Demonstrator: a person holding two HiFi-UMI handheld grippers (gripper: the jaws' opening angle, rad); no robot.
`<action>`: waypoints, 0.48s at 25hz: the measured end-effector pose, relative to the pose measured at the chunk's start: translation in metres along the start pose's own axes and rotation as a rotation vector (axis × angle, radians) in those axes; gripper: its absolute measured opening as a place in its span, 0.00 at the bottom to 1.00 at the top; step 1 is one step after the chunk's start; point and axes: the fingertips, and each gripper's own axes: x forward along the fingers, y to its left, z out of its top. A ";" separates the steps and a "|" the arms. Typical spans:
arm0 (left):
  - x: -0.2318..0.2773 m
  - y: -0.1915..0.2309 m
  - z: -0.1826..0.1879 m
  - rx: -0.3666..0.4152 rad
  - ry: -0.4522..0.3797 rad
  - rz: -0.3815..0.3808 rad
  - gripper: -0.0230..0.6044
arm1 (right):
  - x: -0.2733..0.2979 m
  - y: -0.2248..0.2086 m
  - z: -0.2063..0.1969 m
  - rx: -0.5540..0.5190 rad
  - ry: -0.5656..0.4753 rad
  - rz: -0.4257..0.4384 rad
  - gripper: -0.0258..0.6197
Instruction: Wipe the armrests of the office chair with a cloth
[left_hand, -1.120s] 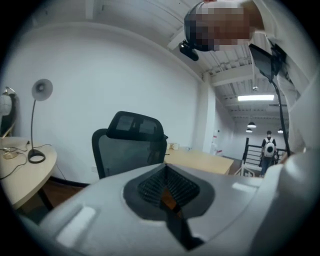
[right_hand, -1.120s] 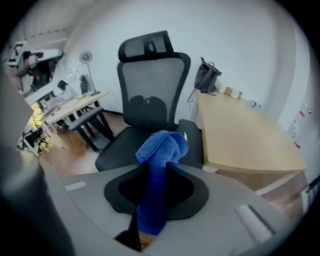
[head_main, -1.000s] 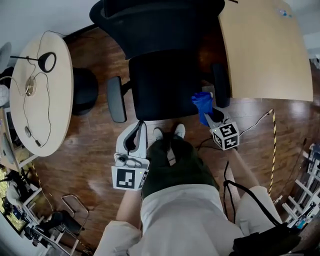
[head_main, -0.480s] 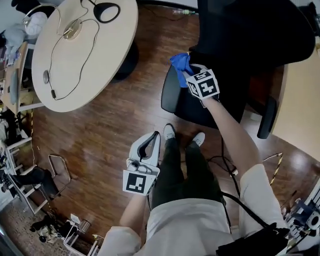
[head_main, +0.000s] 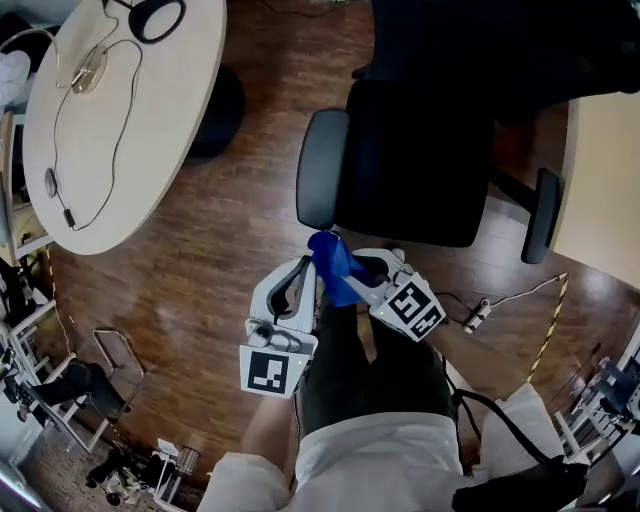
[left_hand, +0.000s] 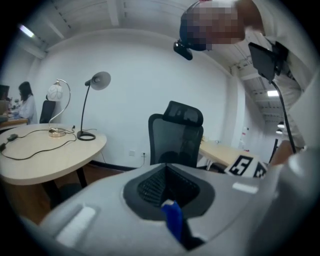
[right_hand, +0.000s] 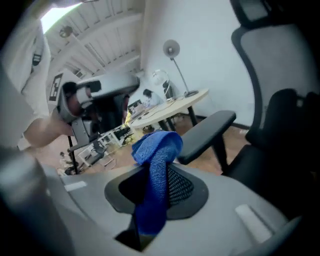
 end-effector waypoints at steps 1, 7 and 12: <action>0.006 0.000 -0.005 0.007 -0.005 -0.008 0.04 | -0.013 -0.015 0.008 0.005 -0.082 -0.059 0.17; 0.044 -0.009 -0.050 0.036 -0.016 -0.020 0.04 | -0.019 -0.146 0.023 0.017 -0.267 -0.298 0.17; 0.051 -0.006 -0.059 0.028 0.000 -0.019 0.04 | 0.078 -0.217 -0.005 0.097 -0.173 -0.331 0.18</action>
